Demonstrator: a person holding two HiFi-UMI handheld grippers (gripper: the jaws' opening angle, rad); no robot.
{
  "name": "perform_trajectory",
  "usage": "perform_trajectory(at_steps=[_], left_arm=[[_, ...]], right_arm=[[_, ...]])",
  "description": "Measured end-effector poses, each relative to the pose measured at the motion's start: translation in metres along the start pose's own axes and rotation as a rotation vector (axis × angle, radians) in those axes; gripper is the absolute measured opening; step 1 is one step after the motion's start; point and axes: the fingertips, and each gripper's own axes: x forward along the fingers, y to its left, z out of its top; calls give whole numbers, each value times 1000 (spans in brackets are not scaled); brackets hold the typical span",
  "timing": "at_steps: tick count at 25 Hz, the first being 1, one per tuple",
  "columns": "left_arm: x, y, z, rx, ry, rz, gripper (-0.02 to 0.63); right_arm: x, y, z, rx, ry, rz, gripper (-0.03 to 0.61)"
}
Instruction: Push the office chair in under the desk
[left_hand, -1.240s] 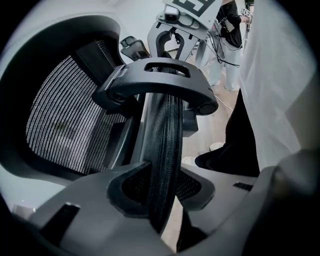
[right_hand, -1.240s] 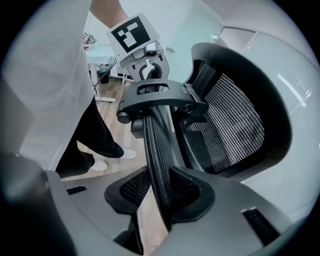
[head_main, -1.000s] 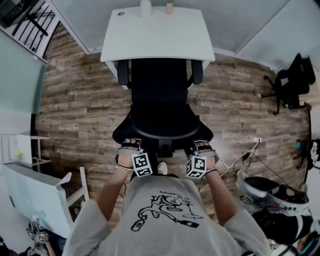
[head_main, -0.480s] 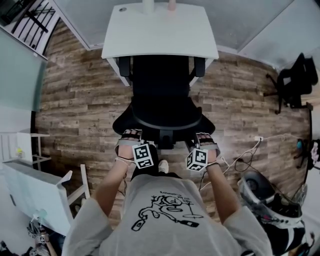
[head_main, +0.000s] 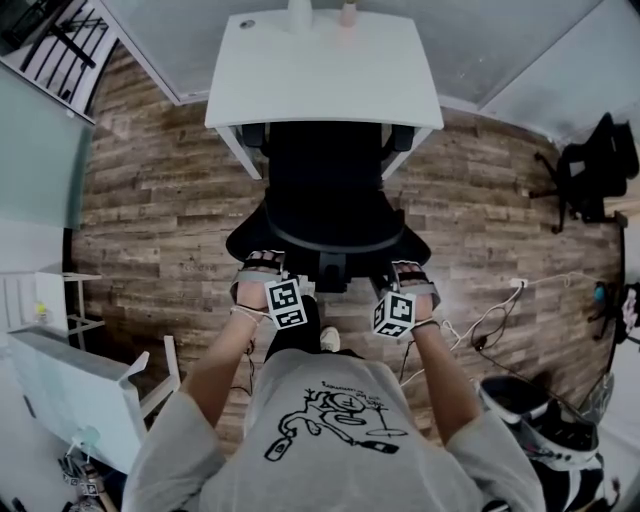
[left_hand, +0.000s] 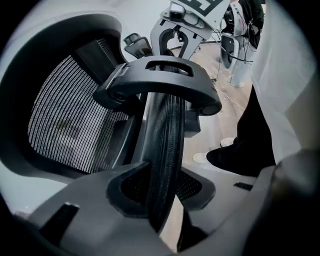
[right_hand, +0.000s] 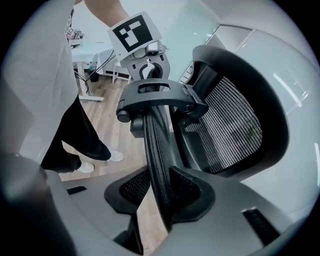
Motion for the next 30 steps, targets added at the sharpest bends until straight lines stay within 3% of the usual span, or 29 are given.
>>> perform_trajectory(at_steps=[25,30], left_arm=[[25,75,-18,22,-4,-8,135],[30,93,-25,32,-3,-6,137]], right_arm=[[34,-57,23,17,1,13,147],[47,-69,30,29,-23,50,161]])
